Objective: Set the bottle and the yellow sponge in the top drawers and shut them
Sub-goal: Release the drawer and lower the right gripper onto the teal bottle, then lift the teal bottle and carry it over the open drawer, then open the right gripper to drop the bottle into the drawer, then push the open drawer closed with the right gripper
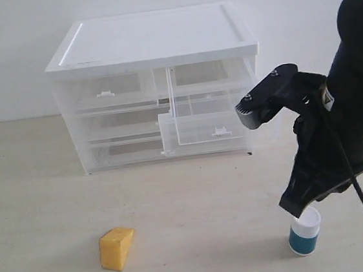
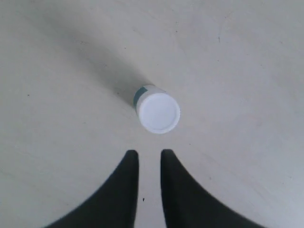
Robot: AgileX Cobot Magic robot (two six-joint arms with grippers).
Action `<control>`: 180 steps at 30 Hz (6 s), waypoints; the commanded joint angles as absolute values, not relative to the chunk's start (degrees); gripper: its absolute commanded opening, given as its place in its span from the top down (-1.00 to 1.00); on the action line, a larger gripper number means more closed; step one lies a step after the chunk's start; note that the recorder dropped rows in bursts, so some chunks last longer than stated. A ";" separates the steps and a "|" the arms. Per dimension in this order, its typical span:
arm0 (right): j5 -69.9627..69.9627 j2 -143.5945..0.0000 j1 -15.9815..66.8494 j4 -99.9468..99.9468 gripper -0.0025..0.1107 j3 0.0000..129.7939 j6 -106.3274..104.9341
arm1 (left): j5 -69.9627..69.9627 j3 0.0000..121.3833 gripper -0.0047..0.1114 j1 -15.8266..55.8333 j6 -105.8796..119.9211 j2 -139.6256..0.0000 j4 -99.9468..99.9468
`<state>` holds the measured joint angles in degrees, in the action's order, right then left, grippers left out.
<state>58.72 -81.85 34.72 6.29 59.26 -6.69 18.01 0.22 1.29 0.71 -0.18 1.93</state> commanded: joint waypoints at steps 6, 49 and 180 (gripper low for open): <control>52.19 -81.24 34.21 4.82 -0.27 56.16 -7.98 | 17.73 0.00 0.85 1.17 0.92 0.00 1.52; 36.40 -89.74 28.58 3.16 0.96 47.20 -6.57 | 17.73 0.00 0.85 1.17 0.92 0.00 1.52; 47.93 -79.29 29.30 -7.32 0.96 67.48 -12.39 | 17.73 0.00 0.85 1.17 0.92 0.00 1.52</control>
<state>47.66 -81.16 27.98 -7.92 69.42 -13.75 18.01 0.22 1.29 0.71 -0.18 1.93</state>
